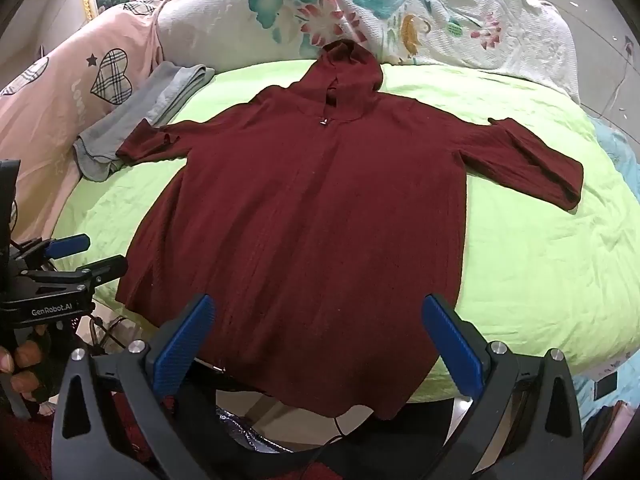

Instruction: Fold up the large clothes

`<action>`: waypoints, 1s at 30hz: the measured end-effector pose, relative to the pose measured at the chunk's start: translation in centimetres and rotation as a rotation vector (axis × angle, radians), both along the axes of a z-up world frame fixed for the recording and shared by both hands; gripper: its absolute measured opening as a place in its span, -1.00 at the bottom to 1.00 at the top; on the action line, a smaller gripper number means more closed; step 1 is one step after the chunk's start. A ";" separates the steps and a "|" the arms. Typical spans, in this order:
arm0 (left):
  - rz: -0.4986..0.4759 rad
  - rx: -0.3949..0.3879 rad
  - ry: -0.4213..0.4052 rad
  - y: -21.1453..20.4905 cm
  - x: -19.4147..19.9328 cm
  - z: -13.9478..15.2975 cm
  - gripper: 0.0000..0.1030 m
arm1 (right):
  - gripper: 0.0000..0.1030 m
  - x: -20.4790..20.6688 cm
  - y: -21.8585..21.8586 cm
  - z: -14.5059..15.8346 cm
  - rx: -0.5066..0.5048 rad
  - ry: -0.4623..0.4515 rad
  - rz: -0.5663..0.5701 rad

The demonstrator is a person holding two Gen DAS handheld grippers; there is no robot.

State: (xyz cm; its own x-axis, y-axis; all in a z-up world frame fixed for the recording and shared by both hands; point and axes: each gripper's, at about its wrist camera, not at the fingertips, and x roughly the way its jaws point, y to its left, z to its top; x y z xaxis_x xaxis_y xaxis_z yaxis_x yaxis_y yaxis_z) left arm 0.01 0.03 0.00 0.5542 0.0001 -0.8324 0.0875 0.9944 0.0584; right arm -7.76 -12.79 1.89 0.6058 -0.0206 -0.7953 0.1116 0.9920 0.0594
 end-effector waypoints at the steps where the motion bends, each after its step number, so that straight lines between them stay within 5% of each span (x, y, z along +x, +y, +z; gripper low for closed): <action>1: -0.006 -0.002 0.002 0.1 0.0 0.0 0.65 | 1.00 0.8 0.5 -0.1 -0.007 0.005 0.001; 30: 0.000 -0.030 -0.048 0.0 0.3 -0.4 0.65 | 1.00 0.5 1.0 -0.9 -0.005 0.004 -0.006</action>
